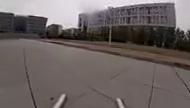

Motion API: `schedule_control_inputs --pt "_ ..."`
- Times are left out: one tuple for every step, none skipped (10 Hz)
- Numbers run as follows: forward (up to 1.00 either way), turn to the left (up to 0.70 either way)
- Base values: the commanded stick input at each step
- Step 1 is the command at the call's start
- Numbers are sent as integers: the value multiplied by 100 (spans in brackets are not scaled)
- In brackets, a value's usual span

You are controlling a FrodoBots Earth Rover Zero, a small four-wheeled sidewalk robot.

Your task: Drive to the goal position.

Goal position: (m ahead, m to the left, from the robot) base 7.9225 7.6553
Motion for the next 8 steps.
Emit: schedule_control_inputs --pt "0 45" --pt "0 45" --pt "0 45" --pt "0 45" --pt "0 45" --pt "0 45" --pt "0 45" --pt "0 45"
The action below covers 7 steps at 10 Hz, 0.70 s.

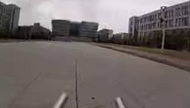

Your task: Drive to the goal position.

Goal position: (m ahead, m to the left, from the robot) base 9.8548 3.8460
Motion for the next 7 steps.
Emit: schedule_control_inputs --pt "0 45" --pt "45 37" --pt "100 27" --pt "100 27" --pt "100 25" --pt "100 0" --pt "100 0"
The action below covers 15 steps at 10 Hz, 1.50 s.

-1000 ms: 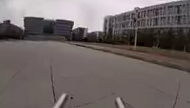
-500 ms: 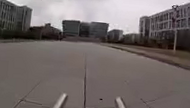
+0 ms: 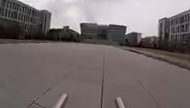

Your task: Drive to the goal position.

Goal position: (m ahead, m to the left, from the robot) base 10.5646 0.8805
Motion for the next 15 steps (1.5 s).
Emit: schedule_control_inputs --pt "100 0" --pt "100 -26" --pt "100 -26" --pt "100 -12" --pt "100 -8" --pt "100 -27" --pt "100 -27" --pt "100 -27" --pt "100 -27" --pt "100 -27" --pt "100 -27" --pt "100 -27" --pt "100 -5" --pt "100 0" --pt "100 0"
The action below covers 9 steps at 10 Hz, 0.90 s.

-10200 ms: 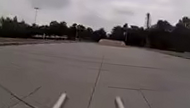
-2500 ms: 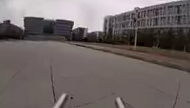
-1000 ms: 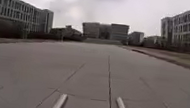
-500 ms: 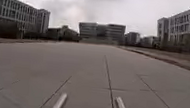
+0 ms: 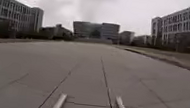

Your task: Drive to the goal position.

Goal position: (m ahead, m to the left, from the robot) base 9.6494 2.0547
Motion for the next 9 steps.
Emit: schedule_control_inputs --pt "100 0" --pt "100 0" --pt "100 0" --pt "100 0" --pt "100 0" --pt "100 0" --pt "100 0" --pt "100 0" --pt "100 0"
